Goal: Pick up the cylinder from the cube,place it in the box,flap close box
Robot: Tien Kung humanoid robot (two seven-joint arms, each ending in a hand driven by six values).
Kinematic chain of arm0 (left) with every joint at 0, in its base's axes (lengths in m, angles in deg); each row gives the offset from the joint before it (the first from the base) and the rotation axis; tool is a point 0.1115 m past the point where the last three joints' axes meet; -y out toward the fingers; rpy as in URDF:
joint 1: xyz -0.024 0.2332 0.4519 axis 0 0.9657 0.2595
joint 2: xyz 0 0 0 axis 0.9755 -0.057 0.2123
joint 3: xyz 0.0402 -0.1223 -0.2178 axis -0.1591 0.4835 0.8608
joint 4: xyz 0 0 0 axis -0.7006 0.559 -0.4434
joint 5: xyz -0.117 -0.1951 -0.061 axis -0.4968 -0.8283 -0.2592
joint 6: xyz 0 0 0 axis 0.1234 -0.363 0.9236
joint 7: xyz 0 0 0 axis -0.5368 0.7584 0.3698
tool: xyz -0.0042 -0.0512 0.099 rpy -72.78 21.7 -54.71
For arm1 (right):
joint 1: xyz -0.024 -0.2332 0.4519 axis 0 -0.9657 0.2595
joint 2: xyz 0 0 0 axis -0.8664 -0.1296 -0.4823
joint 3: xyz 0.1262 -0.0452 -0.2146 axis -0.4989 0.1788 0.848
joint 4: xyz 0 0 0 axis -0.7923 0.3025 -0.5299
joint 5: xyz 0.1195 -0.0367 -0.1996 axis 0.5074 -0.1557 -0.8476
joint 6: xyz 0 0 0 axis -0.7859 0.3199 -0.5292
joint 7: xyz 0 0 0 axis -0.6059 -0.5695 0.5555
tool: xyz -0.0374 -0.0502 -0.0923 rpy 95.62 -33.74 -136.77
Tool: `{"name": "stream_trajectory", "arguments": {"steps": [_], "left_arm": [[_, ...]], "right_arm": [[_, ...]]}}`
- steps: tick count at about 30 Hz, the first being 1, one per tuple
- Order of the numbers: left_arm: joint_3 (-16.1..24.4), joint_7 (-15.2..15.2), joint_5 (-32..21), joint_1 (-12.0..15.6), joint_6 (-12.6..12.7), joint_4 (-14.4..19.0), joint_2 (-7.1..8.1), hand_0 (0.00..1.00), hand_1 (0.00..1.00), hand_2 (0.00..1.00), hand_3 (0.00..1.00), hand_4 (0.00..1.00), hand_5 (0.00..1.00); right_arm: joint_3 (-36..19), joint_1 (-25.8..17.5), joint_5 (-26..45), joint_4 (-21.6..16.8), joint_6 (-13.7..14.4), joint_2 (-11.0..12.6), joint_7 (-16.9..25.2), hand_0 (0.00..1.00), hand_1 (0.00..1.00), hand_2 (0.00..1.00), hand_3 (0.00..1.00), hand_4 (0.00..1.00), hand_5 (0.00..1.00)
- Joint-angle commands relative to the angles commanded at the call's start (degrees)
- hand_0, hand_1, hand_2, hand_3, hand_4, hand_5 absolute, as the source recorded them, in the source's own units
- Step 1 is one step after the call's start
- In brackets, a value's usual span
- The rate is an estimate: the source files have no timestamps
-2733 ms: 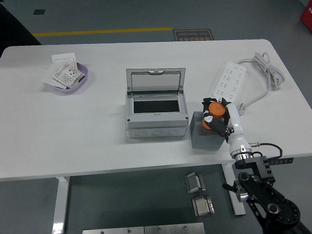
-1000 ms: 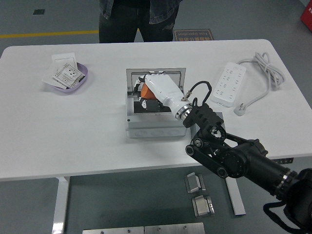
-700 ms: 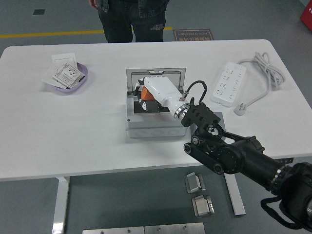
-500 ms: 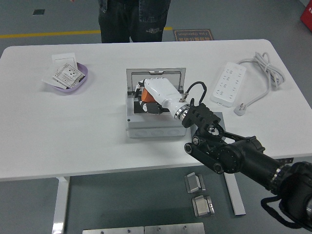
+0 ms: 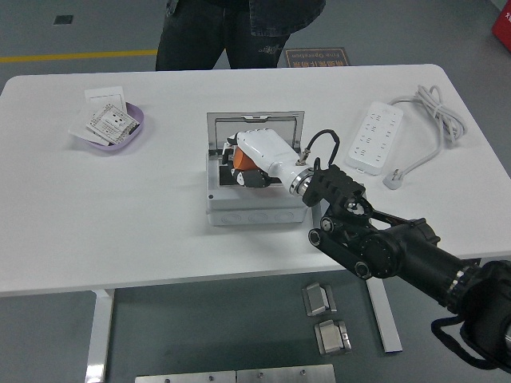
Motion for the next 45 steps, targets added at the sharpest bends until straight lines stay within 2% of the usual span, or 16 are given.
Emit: {"name": "stream_trajectory", "arguments": {"steps": [4, 5, 10, 11, 21, 23, 27, 32, 38, 41, 45], "left_arm": [[0.1, 0.0, 0.1, -0.1, 0.0, 0.0, 0.00, 0.621, 0.614, 0.558, 0.592, 0.676, 0.278], [0.1, 0.0, 0.1, -0.1, 0.0, 0.0, -0.01, 0.621, 0.614, 0.558, 0.592, 0.677, 0.277], [0.1, 0.0, 0.2, -0.2, 0.0, 0.0, -0.07, 0.621, 0.614, 0.558, 0.592, 0.677, 0.277], [0.1, 0.0, 0.2, -0.2, 0.0, 0.0, -0.08, 0.620, 0.614, 0.558, 0.592, 0.677, 0.277], [0.2, 0.0, 0.4, -0.3, -0.1, 0.0, -0.22, 0.620, 0.613, 0.558, 0.591, 0.676, 0.277], [0.2, 0.0, 0.4, -0.3, -0.1, 0.0, -0.26, 0.620, 0.614, 0.558, 0.592, 0.675, 0.274], [0.1, 0.0, 0.4, -0.2, -0.2, 0.0, -0.39, 0.620, 0.614, 0.558, 0.592, 0.675, 0.274], [0.3, 0.0, 0.5, 0.0, -0.1, 0.0, -0.63, 0.619, 0.613, 0.557, 0.592, 0.675, 0.273], [0.9, -0.2, 0.6, 0.6, 0.0, 0.0, -0.89, 0.620, 0.614, 0.557, 0.592, 0.675, 0.273], [1.1, -0.3, 0.8, 0.8, 0.0, 0.0, -0.91, 0.620, 0.612, 0.557, 0.592, 0.674, 0.270], [1.2, -0.3, 0.9, 0.8, 0.1, 0.0, -0.80, 0.620, 0.612, 0.557, 0.592, 0.674, 0.270]], "right_arm": [[0.3, 0.1, 0.1, 0.1, 0.0, 0.2, 0.1, 0.105, 0.277, 0.499, 0.613, 0.586, 0.225], [0.3, 0.2, 0.1, 0.1, 0.1, 0.3, 0.2, 0.309, 0.437, 0.578, 0.686, 0.881, 0.379], [0.5, 0.3, 0.2, 0.3, 0.2, 0.5, 0.3, 0.309, 0.437, 0.578, 0.686, 0.881, 0.379], [0.5, 0.3, 0.2, 0.4, 0.3, 0.5, 0.3, 0.361, 0.486, 0.581, 0.695, 0.913, 0.416], [0.3, 0.1, 0.1, 0.4, 0.4, 0.7, 0.3, 0.383, 0.479, 0.576, 0.695, 0.945, 0.456], [-0.1, 0.0, 0.0, 0.3, 0.4, 0.7, 0.3, 0.379, 0.456, 0.546, 0.694, 0.953, 0.467], [-1.9, -0.7, -0.2, -0.8, 0.5, 1.2, 0.2, 0.379, 0.456, 0.546, 0.694, 0.953, 0.467], [-4.9, -3.5, 2.7, -5.6, 0.3, 3.6, -0.2, 0.379, 0.441, 0.521, 0.688, 0.958, 0.472], [-8.6, -7.6, 6.4, -14.1, -0.5, 8.1, -1.5, 0.382, 0.426, 0.519, 0.687, 0.959, 0.476], [-10.0, -8.0, 6.8, -18.4, -1.0, 9.7, -2.3, 0.371, 0.419, 0.532, 0.690, 0.956, 0.494], [-11.3, -6.3, 6.7, -23.1, -1.5, 10.7, -3.0, 0.371, 0.419, 0.532, 0.690, 0.956, 0.494]]}}
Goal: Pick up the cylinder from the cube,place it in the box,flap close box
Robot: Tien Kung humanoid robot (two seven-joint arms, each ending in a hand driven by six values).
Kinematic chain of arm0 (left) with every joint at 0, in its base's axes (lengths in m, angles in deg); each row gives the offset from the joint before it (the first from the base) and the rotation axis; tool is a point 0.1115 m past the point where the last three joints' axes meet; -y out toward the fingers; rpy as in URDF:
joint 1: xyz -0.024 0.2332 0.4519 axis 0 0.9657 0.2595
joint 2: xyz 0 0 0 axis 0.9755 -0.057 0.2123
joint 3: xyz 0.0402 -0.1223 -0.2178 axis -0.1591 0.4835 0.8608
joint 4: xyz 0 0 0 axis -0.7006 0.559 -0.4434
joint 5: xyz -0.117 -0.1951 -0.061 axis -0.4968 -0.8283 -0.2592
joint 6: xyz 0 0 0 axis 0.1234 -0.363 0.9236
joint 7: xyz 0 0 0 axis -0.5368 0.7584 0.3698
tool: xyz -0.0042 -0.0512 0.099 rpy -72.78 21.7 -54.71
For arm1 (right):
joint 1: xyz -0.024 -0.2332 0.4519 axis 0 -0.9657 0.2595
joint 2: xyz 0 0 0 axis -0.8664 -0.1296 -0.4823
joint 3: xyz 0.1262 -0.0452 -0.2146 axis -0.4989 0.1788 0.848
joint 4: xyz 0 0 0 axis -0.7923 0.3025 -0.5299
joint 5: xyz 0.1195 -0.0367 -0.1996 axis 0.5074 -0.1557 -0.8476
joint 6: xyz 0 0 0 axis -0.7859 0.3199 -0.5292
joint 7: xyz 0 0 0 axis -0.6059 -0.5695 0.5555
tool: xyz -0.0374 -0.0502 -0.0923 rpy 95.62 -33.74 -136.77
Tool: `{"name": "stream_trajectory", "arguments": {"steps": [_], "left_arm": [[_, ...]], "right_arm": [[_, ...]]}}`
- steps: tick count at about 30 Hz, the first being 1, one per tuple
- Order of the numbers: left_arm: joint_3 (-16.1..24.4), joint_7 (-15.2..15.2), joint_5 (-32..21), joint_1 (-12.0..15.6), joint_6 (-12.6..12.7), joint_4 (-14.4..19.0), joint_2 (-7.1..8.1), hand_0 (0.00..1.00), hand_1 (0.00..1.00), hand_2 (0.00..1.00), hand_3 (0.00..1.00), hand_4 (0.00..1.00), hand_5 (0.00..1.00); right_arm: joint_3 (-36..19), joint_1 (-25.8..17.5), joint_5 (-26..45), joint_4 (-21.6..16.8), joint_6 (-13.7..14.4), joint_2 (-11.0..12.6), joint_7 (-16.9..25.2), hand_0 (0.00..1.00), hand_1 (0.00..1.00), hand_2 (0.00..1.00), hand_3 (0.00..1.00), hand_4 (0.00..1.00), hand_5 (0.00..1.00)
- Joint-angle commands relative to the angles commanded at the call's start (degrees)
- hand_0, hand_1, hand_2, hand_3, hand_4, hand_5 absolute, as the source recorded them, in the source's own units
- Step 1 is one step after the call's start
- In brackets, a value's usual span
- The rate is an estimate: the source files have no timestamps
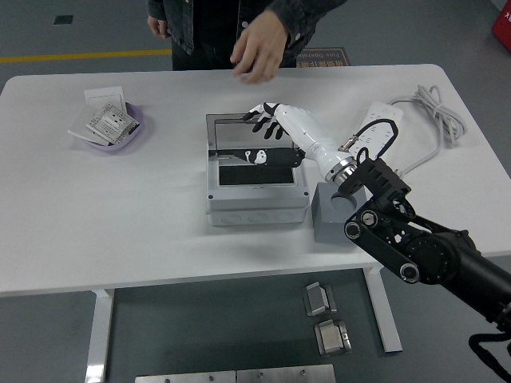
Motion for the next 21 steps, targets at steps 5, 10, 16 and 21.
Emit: {"name": "stream_trajectory", "arguments": {"steps": [5, 10, 16, 21], "left_arm": [[-0.1, 0.0, -0.1, -0.1, 0.0, 0.0, 0.16, 0.620, 0.613, 0.557, 0.591, 0.672, 0.268], [-0.2, -0.2, 0.0, -0.2, 0.0, 0.0, 0.36, 0.620, 0.613, 0.557, 0.591, 0.672, 0.267], [-0.1, -0.4, 0.3, -0.4, 0.0, 0.0, 0.58, 0.620, 0.613, 0.557, 0.591, 0.671, 0.266], [-0.3, -0.4, 0.4, -0.7, -0.1, 0.0, 0.76, 0.620, 0.612, 0.557, 0.591, 0.671, 0.265]], "right_arm": [[-0.9, 3.7, -0.8, 0.5, -0.4, -0.6, -0.4, 0.370, 0.419, 0.542, 0.692, 0.957, 0.498], [-0.3, 7.8, -0.8, 6.1, -0.7, -2.7, -0.1, 0.369, 0.420, 0.543, 0.692, 0.959, 0.509], [1.8, 11.4, -0.6, 13.9, -1.0, -5.9, 0.4, 0.376, 0.417, 0.548, 0.693, 0.957, 0.505], [2.6, 12.9, -0.7, 20.3, -1.1, -8.2, 1.1, 0.381, 0.416, 0.550, 0.696, 0.951, 0.502]]}}
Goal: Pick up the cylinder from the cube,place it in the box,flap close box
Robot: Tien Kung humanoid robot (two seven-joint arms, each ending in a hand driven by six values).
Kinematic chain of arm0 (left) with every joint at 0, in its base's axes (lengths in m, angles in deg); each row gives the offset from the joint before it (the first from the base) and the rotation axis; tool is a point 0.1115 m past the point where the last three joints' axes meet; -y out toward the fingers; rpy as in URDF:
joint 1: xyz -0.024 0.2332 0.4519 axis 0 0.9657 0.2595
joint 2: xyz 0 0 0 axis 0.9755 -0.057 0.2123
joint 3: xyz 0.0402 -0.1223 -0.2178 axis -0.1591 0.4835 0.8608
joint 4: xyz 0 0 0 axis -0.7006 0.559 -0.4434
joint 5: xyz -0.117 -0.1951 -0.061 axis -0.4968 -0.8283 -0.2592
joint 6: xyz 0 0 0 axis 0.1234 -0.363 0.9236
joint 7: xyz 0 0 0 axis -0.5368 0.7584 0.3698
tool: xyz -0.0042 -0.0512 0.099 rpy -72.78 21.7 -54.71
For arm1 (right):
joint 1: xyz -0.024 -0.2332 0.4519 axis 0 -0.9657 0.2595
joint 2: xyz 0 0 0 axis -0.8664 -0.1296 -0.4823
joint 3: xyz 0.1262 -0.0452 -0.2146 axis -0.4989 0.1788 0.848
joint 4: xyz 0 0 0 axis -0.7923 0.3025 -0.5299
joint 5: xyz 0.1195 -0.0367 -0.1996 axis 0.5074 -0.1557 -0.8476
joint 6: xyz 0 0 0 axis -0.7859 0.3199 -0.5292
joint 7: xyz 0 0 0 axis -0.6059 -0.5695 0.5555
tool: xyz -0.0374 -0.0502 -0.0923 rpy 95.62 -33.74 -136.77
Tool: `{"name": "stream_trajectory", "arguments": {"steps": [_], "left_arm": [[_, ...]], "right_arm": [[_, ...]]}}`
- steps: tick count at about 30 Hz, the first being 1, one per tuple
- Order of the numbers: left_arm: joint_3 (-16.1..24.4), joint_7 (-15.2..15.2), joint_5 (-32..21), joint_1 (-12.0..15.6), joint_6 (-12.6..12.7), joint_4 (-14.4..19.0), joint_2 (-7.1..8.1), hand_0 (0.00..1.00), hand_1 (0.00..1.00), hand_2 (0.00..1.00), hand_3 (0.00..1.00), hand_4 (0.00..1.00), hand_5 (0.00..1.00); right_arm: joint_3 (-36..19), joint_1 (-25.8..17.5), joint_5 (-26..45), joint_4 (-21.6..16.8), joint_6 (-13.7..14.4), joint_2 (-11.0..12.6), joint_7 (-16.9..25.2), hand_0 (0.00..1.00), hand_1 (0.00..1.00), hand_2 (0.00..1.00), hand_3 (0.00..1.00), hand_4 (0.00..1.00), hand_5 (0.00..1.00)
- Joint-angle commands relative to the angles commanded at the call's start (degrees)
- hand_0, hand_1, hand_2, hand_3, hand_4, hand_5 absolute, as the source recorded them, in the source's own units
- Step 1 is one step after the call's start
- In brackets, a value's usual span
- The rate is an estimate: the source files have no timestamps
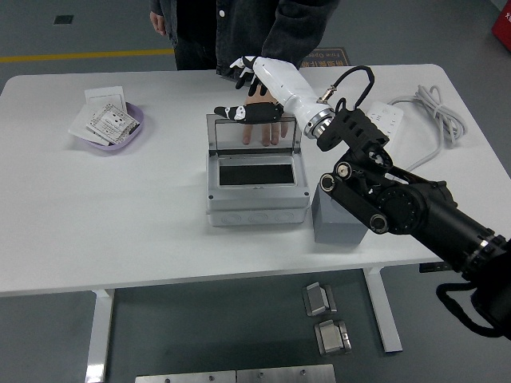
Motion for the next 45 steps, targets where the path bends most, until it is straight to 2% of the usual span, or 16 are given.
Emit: {"name": "stream_trajectory", "arguments": {"steps": [8, 13, 16, 24, 33, 38, 45], "left_arm": [[-0.2, 0.1, 0.1, -0.7, -0.1, 0.0, 0.28, 0.620, 0.612, 0.556, 0.591, 0.671, 0.264], [-0.2, 0.2, 0.3, -0.8, -0.1, 0.0, 0.21, 0.619, 0.613, 0.557, 0.591, 0.671, 0.263], [-0.1, 0.1, 0.4, -0.7, -0.1, 0.0, 0.06, 0.619, 0.613, 0.557, 0.591, 0.671, 0.263], [0.1, 0.1, 0.5, -0.3, 0.0, 0.0, -0.30, 0.620, 0.612, 0.557, 0.591, 0.671, 0.263], [0.0, 0.3, 0.1, 0.1, 0.0, 0.0, -0.59, 0.620, 0.613, 0.557, 0.591, 0.671, 0.264], [0.1, 0.3, 0.1, 0.3, 0.0, 0.0, -0.65, 0.620, 0.612, 0.557, 0.592, 0.671, 0.262], [0.1, 0.3, -0.1, 0.4, 0.1, 0.0, -0.71, 0.620, 0.612, 0.557, 0.591, 0.672, 0.263]], "right_arm": [[0.6, 0.6, 1.7, 8.8, 0.3, -1.9, 1.2, 0.387, 0.416, 0.552, 0.696, 0.951, 0.502], [1.3, -0.3, 2.1, 9.3, 0.6, -2.1, 1.5, 0.390, 0.418, 0.552, 0.696, 0.943, 0.522], [1.8, -1.0, 1.8, 7.4, 0.8, -1.5, 1.3, 0.390, 0.418, 0.552, 0.696, 0.943, 0.522], [2.8, -3.3, 0.2, -1.2, 1.1, 1.2, 0.4, 0.393, 0.414, 0.552, 0.695, 0.934, 0.527], [3.4, -7.8, 0.3, -10.2, 1.5, 5.4, -0.1, 0.390, 0.414, 0.552, 0.695, 0.936, 0.532], [3.6, -10.3, 1.0, -13.3, 1.8, 7.6, 0.0, 0.382, 0.413, 0.552, 0.695, 0.933, 0.532], [3.2, -12.8, 2.0, -16.3, 2.3, 9.5, 0.3, 0.380, 0.413, 0.552, 0.693, 0.932, 0.532]]}}
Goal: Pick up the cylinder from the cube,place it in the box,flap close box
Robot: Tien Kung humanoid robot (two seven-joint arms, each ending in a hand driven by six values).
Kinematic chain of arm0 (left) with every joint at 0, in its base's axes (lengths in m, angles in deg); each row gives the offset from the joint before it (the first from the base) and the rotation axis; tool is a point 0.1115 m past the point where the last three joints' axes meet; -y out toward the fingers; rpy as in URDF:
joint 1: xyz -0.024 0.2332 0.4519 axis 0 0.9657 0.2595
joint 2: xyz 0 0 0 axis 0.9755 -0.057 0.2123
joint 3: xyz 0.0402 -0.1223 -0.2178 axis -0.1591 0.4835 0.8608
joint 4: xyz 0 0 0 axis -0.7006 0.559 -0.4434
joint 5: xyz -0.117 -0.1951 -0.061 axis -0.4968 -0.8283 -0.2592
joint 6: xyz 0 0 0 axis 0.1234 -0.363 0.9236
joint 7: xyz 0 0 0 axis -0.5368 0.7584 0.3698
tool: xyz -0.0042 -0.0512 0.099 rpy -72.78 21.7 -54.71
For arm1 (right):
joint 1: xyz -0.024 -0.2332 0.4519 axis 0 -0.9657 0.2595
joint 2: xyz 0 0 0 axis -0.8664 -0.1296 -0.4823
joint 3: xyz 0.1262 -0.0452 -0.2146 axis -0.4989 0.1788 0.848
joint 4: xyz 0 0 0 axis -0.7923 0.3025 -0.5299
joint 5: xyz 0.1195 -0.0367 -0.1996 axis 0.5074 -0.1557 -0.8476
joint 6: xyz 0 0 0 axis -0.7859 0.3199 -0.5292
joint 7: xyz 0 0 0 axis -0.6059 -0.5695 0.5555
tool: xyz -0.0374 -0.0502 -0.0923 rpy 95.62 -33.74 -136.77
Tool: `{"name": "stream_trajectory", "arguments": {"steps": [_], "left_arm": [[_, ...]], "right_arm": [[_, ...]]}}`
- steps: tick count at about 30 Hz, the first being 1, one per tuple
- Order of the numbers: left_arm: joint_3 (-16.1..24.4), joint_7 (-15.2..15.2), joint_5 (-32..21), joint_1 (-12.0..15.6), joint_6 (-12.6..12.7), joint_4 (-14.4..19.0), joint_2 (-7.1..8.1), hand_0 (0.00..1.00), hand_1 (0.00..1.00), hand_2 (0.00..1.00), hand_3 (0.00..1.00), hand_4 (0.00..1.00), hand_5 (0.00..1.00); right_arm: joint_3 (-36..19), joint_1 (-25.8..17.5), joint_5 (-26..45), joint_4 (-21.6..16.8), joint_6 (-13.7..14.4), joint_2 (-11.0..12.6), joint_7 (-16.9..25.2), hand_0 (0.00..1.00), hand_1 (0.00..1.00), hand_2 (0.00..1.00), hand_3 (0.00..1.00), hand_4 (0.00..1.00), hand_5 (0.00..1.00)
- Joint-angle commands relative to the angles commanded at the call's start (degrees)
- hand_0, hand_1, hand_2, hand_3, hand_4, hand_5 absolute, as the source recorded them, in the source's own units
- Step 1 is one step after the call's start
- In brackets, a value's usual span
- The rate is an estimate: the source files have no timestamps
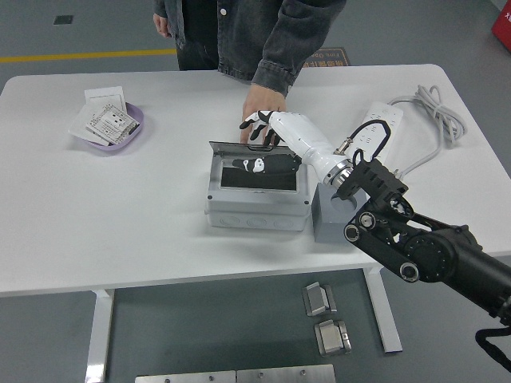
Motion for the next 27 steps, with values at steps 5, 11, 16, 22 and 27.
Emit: {"name": "stream_trajectory", "arguments": {"steps": [5, 11, 16, 22, 27], "left_arm": [[0.0, 0.0, -0.1, 0.1, 0.0, 0.0, -0.05, 0.620, 0.613, 0.557, 0.592, 0.672, 0.263], [0.1, 0.0, -0.1, 0.1, 0.1, 0.0, -0.12, 0.620, 0.613, 0.557, 0.592, 0.672, 0.263], [0.1, 0.0, -0.1, 0.1, 0.1, 0.0, -0.10, 0.620, 0.613, 0.557, 0.592, 0.672, 0.262], [0.1, 0.0, 0.0, 0.2, 0.1, 0.0, -0.20, 0.620, 0.613, 0.557, 0.592, 0.672, 0.262], [0.1, 0.0, -0.1, 0.3, 0.0, 0.0, -0.28, 0.620, 0.612, 0.557, 0.592, 0.672, 0.262]], "right_arm": [[-0.3, -2.0, 0.4, -2.8, 0.4, 1.1, 0.1, 0.379, 0.413, 0.552, 0.694, 0.931, 0.533], [-0.4, -3.4, 0.3, -4.9, 0.9, 1.6, 0.1, 0.373, 0.413, 0.552, 0.695, 0.931, 0.534], [-0.5, -3.9, 0.0, -5.4, 1.1, 1.6, 0.1, 0.376, 0.413, 0.552, 0.693, 0.929, 0.535], [-2.1, -5.2, -1.4, -6.0, 0.9, 1.7, -0.4, 0.374, 0.412, 0.552, 0.692, 0.928, 0.535], [-6.4, -8.4, -3.1, -7.8, 0.6, 2.1, -0.7, 0.372, 0.412, 0.552, 0.692, 0.928, 0.535]]}}
